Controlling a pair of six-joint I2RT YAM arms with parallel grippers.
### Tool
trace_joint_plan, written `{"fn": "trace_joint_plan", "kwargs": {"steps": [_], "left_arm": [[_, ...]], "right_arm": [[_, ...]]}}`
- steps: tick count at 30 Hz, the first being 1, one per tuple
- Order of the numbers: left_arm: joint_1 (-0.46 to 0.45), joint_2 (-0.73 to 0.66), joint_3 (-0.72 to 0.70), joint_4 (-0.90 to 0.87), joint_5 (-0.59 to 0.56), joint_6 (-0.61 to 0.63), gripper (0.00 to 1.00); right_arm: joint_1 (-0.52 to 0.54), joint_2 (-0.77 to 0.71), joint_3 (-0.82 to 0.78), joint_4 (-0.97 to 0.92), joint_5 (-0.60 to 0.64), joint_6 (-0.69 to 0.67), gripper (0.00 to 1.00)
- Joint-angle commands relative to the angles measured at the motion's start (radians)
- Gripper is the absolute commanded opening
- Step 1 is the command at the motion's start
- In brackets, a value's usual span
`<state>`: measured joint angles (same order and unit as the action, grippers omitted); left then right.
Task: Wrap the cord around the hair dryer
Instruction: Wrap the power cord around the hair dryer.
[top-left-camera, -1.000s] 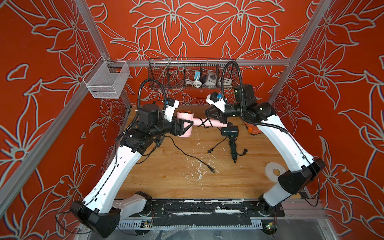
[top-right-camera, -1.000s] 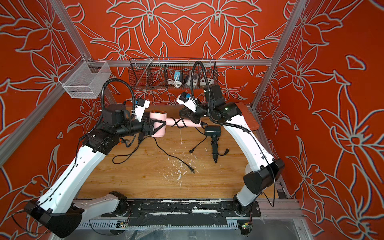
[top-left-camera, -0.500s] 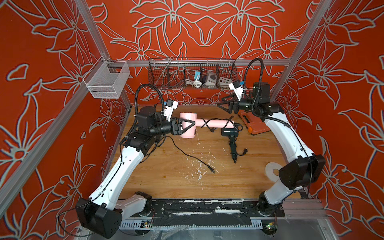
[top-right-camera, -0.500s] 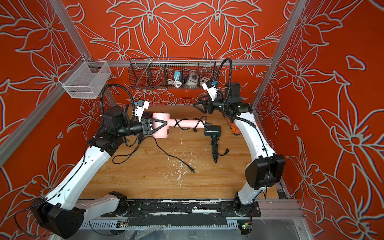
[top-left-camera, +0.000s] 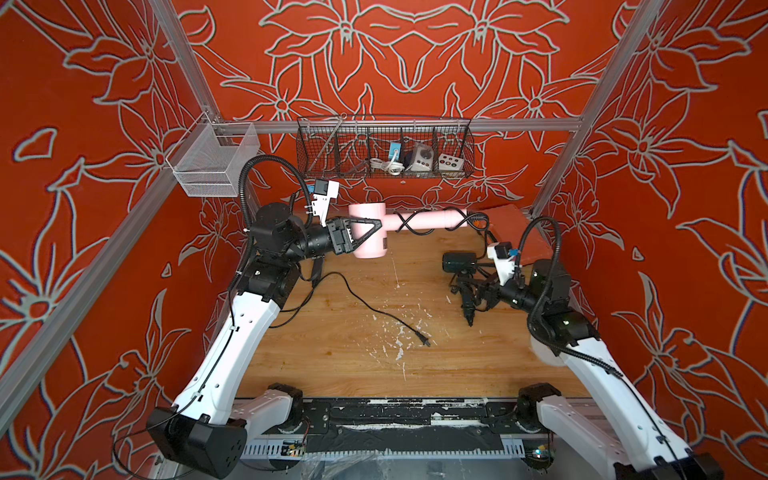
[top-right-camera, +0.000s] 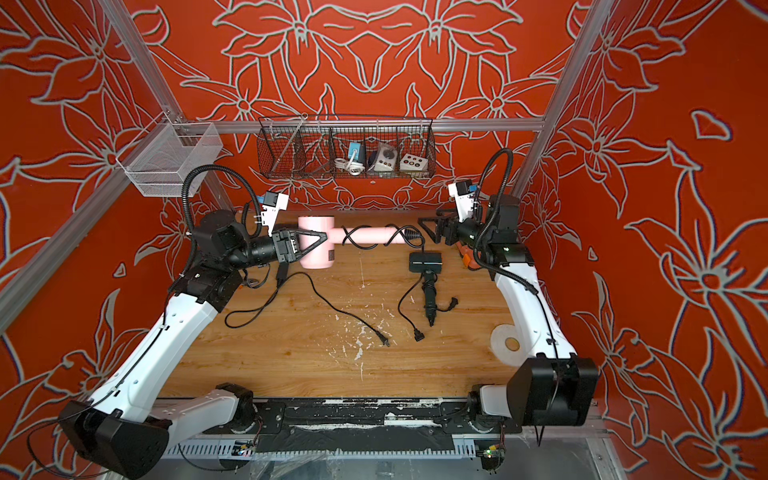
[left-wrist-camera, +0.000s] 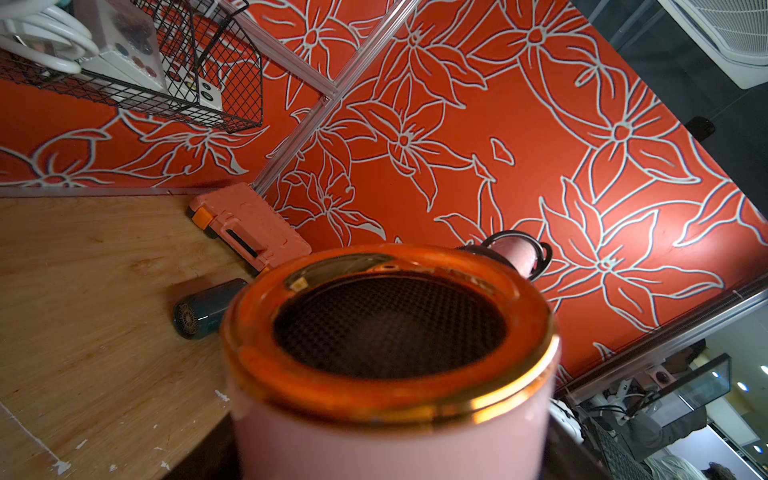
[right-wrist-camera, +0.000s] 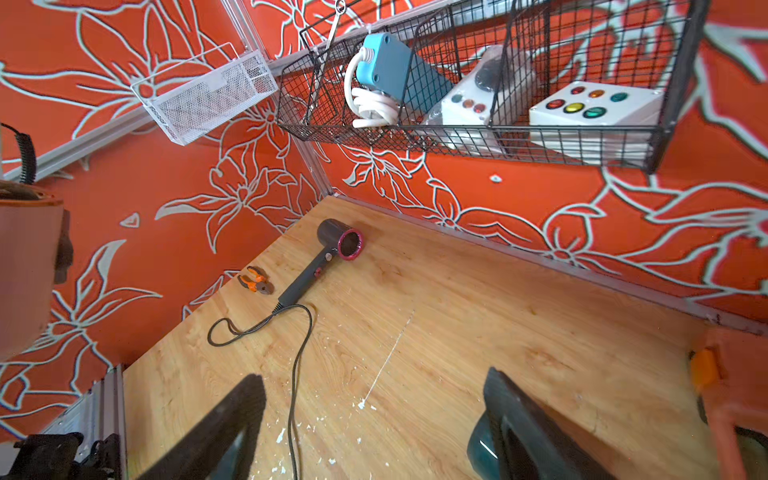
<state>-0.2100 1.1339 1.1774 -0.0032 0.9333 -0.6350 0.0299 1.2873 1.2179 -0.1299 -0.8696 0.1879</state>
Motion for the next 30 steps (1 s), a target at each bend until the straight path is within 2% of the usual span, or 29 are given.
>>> {"fn": "trace_joint_plan", "kwargs": {"steps": [1,6,11,13,17,20,23,30], "left_arm": [[0.007,-0.039,0.03,0.108,0.024,-0.046,0.0],[0.012,-0.033,0.044,0.103,0.01,-0.06,0.0],[0.018,-0.025,0.064,0.09,0.005,-0.06,0.0],[0.02,-0.019,0.078,0.086,0.004,-0.063,0.0],[0.023,-0.006,0.101,0.087,0.003,-0.069,0.0],[0.026,0.003,0.117,0.091,0.003,-0.074,0.0],[0.028,0.009,0.123,0.099,0.001,-0.082,0.0],[0.027,0.015,0.126,0.12,-0.004,-0.112,0.0]], "right_arm": [[-0.002,-0.119,-0.078,0.082,0.08,0.037,0.87],[-0.004,-0.268,-0.218,0.058,0.177,0.029,0.87],[-0.002,-0.405,-0.356,0.036,0.225,0.036,0.87],[0.0,-0.441,-0.407,0.034,0.201,0.031,0.87],[0.074,-0.452,-0.454,-0.016,0.179,-0.039,0.86],[0.187,-0.452,-0.485,-0.034,0.247,-0.11,0.87],[0.26,-0.437,-0.521,0.034,0.28,-0.137,0.87],[0.318,-0.348,-0.519,0.156,0.161,-0.119,0.84]]}}
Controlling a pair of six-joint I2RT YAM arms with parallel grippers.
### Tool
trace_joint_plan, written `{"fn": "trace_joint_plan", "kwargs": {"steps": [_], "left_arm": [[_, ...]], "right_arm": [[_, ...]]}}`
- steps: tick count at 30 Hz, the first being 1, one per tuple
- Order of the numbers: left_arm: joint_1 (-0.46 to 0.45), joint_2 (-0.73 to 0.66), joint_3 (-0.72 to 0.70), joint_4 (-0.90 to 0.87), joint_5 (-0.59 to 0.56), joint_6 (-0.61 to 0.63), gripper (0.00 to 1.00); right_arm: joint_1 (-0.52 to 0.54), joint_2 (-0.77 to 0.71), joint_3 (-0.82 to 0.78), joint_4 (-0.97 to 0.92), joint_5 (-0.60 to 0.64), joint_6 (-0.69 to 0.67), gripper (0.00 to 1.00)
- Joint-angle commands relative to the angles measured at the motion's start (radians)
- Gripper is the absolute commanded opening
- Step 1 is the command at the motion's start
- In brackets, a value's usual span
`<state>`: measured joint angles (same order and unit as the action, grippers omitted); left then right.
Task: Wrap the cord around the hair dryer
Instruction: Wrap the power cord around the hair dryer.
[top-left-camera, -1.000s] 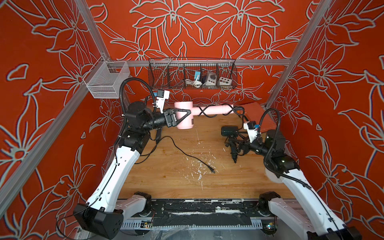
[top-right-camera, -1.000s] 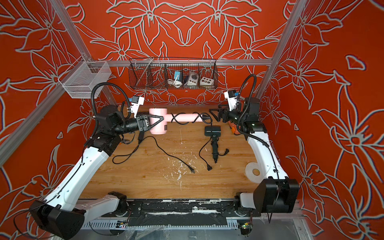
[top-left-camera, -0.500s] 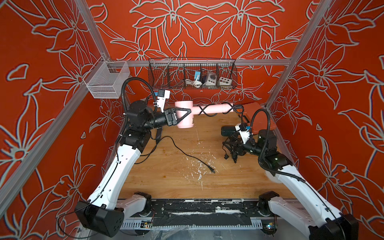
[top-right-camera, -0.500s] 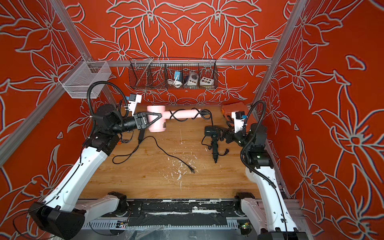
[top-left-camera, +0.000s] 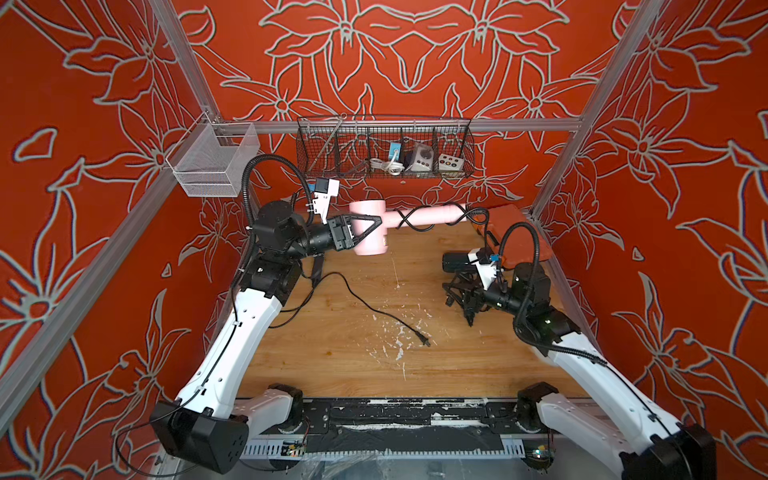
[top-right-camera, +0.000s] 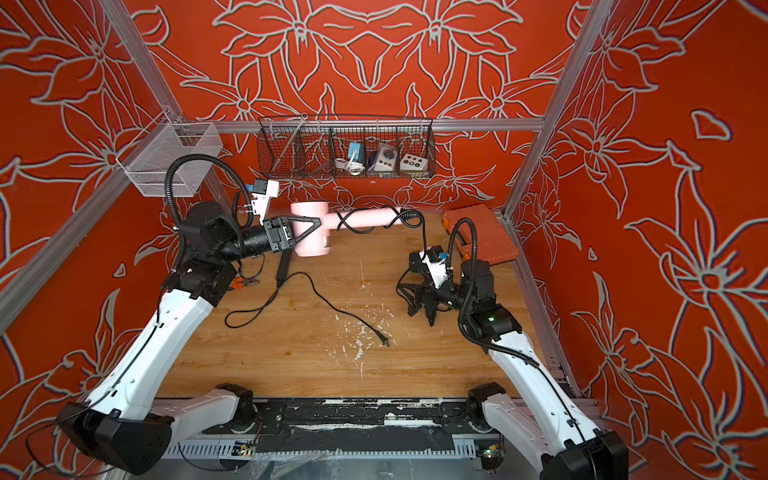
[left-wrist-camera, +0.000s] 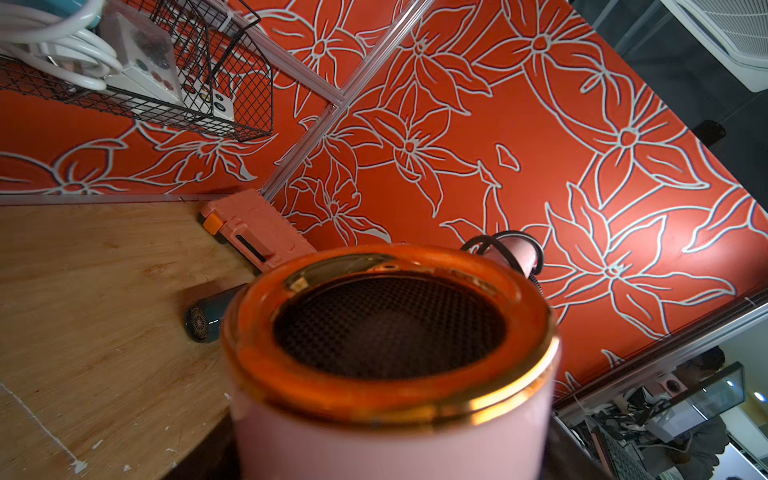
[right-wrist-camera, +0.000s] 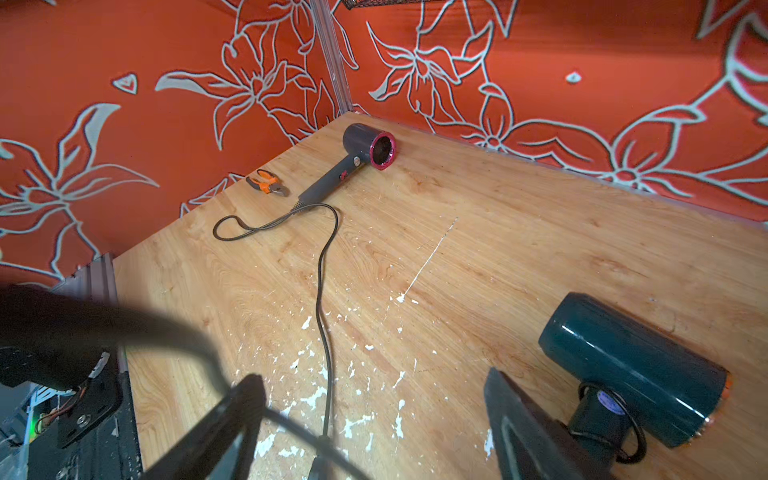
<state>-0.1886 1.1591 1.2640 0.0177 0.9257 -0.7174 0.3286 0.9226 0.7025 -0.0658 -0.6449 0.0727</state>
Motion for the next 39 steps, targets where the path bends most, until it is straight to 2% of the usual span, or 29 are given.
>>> {"fn": "trace_joint_plan", "kwargs": {"steps": [1,5,6,9,11,16,19,23,29,34,39], "left_arm": [[0.006,-0.011,0.04,0.1,0.002,-0.03,0.0],[0.008,-0.01,0.035,0.107,-0.001,-0.04,0.0],[0.008,-0.01,0.035,0.11,-0.002,-0.043,0.0],[0.008,-0.007,0.037,0.116,0.001,-0.05,0.0],[0.009,-0.003,0.039,0.114,-0.001,-0.048,0.0],[0.015,-0.011,0.05,0.08,-0.002,-0.023,0.0],[0.02,-0.014,0.054,0.063,-0.001,-0.012,0.0],[0.025,-0.012,0.052,0.06,-0.004,-0.009,0.0],[0.031,-0.002,0.058,0.062,-0.001,-0.012,0.0],[0.031,0.001,0.068,0.063,0.001,-0.017,0.0],[0.032,0.001,0.069,0.07,-0.001,-0.026,0.0]], "right_arm": [[0.023,0.02,-0.008,0.114,-0.086,0.01,0.84],[0.036,0.013,-0.048,0.206,-0.123,0.069,0.83],[0.036,0.01,-0.055,0.208,-0.121,0.075,0.81],[0.037,0.006,-0.058,0.191,-0.112,0.077,0.66],[0.038,-0.004,-0.058,0.157,-0.075,0.076,0.65],[0.037,-0.087,-0.037,-0.067,0.35,0.051,0.73],[0.036,-0.138,-0.005,-0.165,0.47,0.026,0.77],[0.036,-0.19,0.017,-0.214,0.426,0.025,0.78],[0.036,-0.236,-0.01,-0.203,0.248,0.036,0.78],[0.039,-0.225,-0.077,-0.082,0.049,0.042,0.81],[0.057,-0.157,-0.166,0.039,0.063,0.079,0.82]]}}
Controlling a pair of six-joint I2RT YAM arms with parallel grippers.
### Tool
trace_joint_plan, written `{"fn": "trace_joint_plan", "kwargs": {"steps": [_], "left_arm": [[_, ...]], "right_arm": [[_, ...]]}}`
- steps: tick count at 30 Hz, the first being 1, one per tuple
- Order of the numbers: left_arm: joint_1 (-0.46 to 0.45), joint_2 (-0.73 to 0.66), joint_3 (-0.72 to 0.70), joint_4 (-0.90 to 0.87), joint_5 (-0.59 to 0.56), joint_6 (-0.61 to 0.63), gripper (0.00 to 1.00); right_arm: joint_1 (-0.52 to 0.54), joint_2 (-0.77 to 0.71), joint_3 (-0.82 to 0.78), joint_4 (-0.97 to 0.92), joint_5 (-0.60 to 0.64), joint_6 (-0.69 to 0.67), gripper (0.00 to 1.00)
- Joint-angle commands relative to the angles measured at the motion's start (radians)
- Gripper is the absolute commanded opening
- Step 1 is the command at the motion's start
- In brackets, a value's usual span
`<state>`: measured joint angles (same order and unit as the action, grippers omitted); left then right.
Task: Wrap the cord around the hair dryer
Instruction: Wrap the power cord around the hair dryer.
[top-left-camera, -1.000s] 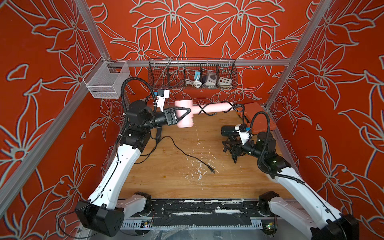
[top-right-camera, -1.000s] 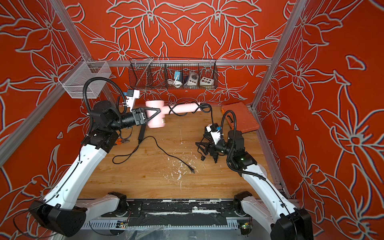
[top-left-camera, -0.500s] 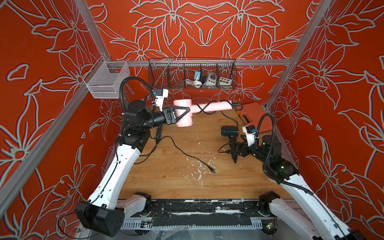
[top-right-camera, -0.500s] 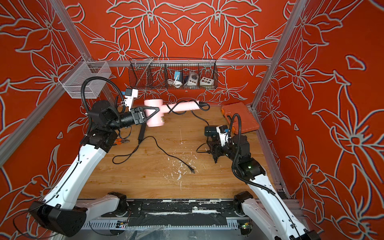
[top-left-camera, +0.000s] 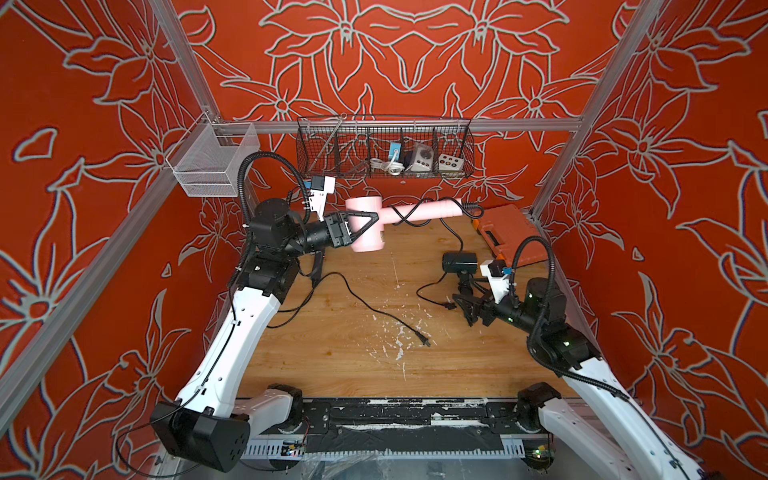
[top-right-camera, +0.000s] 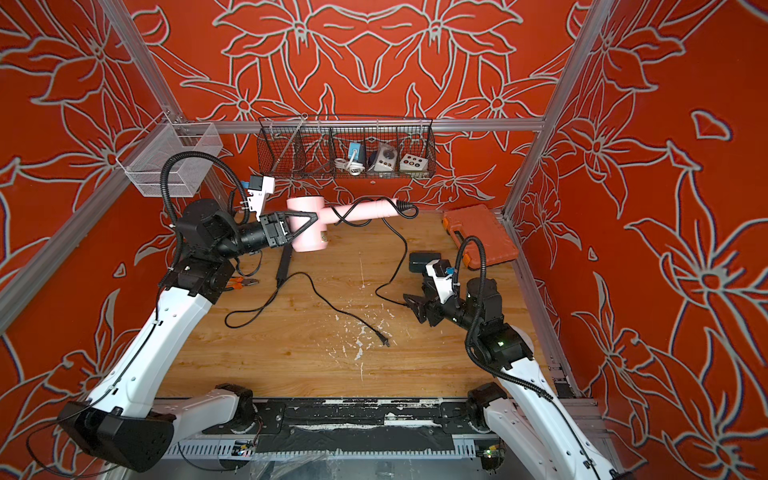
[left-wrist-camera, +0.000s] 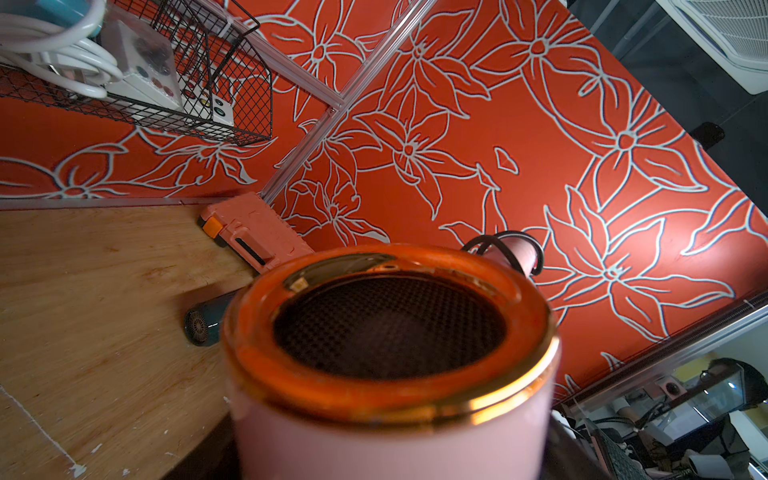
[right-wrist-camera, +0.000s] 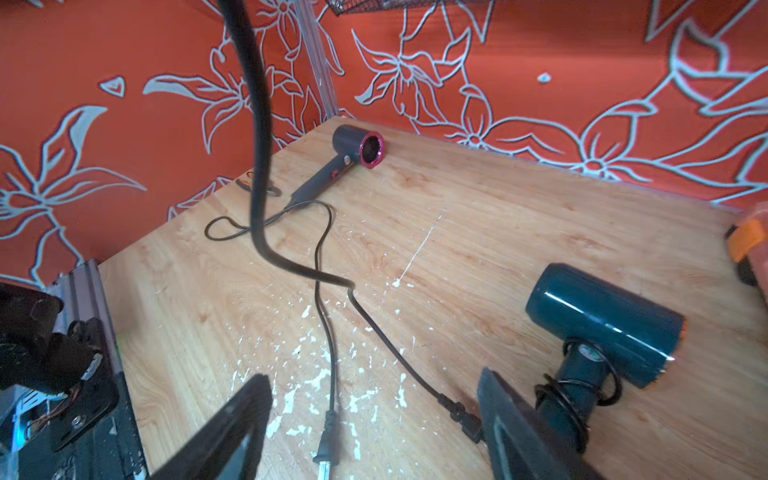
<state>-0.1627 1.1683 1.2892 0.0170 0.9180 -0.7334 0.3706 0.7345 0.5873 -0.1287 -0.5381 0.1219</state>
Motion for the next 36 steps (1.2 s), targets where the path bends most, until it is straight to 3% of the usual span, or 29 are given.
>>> {"fn": "trace_joint_plan", "kwargs": {"steps": [1,7,14,23,27,33,36], "left_arm": [[0.006,-0.009,0.044,0.071,0.007,-0.012,0.0],[0.006,-0.007,0.05,0.077,0.009,-0.023,0.0],[0.006,0.001,0.048,0.101,0.01,-0.044,0.0],[0.006,0.003,0.061,0.097,0.012,-0.047,0.0],[0.006,0.001,0.063,0.093,0.013,-0.047,0.0],[0.006,-0.002,0.058,0.097,0.013,-0.049,0.0],[0.006,-0.002,0.056,0.095,0.011,-0.049,0.0]], "right_arm": [[0.02,0.047,-0.074,0.133,-0.042,0.046,0.82],[0.071,0.173,-0.177,0.396,-0.046,0.135,0.82],[0.142,0.432,-0.243,0.843,-0.049,0.239,0.83],[0.197,0.652,-0.19,1.031,0.09,0.177,0.81],[0.202,0.713,-0.155,1.078,0.083,0.173,0.81],[0.208,0.832,-0.111,1.228,0.035,0.25,0.74],[0.208,0.911,-0.105,1.343,0.012,0.319,0.61]]}}
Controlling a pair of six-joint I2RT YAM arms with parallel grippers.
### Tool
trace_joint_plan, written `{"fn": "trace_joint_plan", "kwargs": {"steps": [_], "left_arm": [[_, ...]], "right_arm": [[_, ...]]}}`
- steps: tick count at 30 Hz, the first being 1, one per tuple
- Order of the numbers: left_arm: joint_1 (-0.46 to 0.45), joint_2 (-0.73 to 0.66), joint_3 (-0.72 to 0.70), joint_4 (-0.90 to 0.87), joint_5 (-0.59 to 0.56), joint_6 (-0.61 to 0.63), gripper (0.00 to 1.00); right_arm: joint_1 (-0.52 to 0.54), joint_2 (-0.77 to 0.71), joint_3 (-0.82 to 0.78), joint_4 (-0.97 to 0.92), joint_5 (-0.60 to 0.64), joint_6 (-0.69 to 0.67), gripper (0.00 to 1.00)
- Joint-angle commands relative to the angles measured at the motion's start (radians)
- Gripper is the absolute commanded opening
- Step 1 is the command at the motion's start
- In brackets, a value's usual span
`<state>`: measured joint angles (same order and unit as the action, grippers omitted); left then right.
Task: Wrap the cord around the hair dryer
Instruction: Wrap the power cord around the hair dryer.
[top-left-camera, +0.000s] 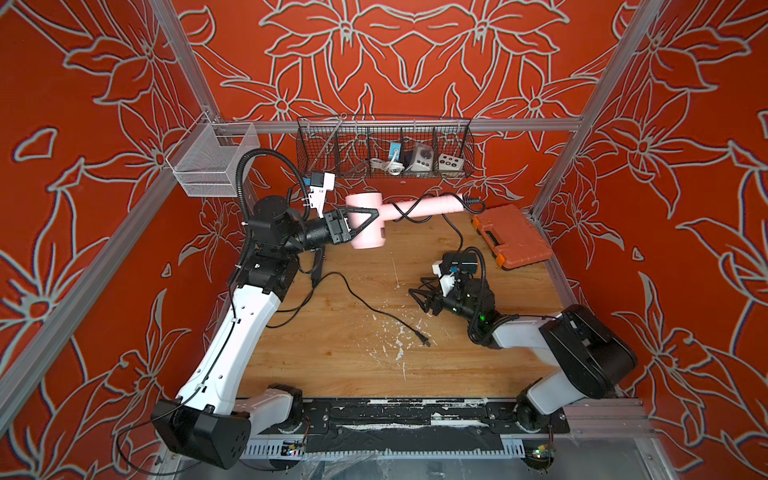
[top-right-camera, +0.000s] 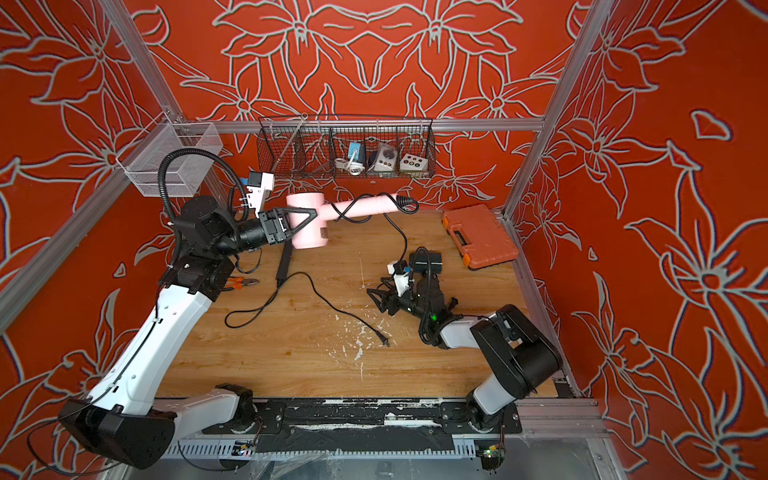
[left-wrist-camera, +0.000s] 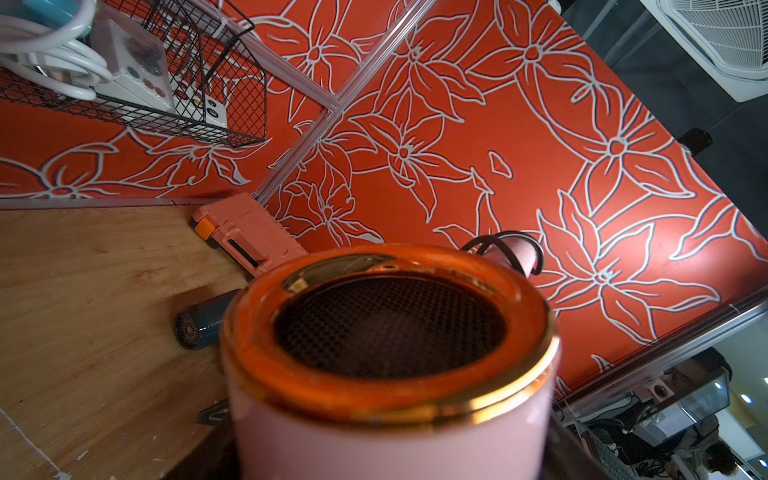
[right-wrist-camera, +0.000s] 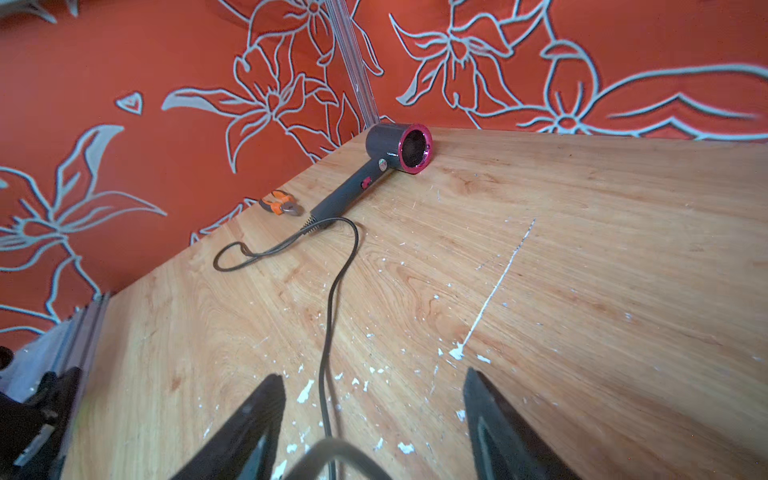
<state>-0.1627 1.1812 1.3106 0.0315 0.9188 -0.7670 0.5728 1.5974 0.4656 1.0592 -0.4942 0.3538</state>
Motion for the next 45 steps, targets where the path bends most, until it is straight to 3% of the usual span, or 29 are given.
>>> {"fn": "trace_joint_plan", "kwargs": {"steps": [1,3,5,6,11,18,23,28,31,38,45], "left_arm": [[0.008,-0.015,0.035,0.08,0.011,-0.015,0.0],[0.009,-0.017,0.033,0.077,0.009,-0.013,0.0],[0.014,-0.016,0.032,0.069,0.007,-0.008,0.0],[0.017,-0.017,0.03,0.067,0.005,-0.006,0.0],[0.048,-0.022,0.001,0.083,-0.026,-0.027,0.0],[0.116,0.009,-0.059,0.25,-0.063,-0.183,0.0],[0.139,0.03,-0.072,0.303,-0.109,-0.24,0.0],[0.168,0.053,-0.094,0.343,-0.123,-0.294,0.0],[0.188,0.049,-0.089,0.247,-0.158,-0.224,0.0],[0.192,0.05,-0.028,-0.163,-0.398,0.189,0.0],[0.19,0.054,-0.053,-0.3,-0.555,0.357,0.0]], "right_arm": [[0.006,0.073,0.017,0.19,-0.034,0.11,0.52],[0.007,0.108,0.012,0.233,-0.033,0.142,0.32],[0.006,0.122,-0.007,0.259,-0.021,0.169,0.04],[0.006,0.119,-0.016,0.258,-0.012,0.173,0.0],[0.009,0.004,-0.023,0.038,-0.009,0.126,0.0],[0.093,-0.233,0.139,-0.689,0.117,-0.129,0.0],[0.167,-0.192,0.315,-1.068,0.204,-0.236,0.0],[0.3,-0.12,0.443,-1.278,0.359,-0.311,0.0],[0.366,-0.115,0.515,-1.389,0.453,-0.343,0.0],[0.507,-0.147,0.693,-1.68,0.626,-0.407,0.0],[0.586,-0.152,0.93,-1.99,0.814,-0.467,0.0]]}}
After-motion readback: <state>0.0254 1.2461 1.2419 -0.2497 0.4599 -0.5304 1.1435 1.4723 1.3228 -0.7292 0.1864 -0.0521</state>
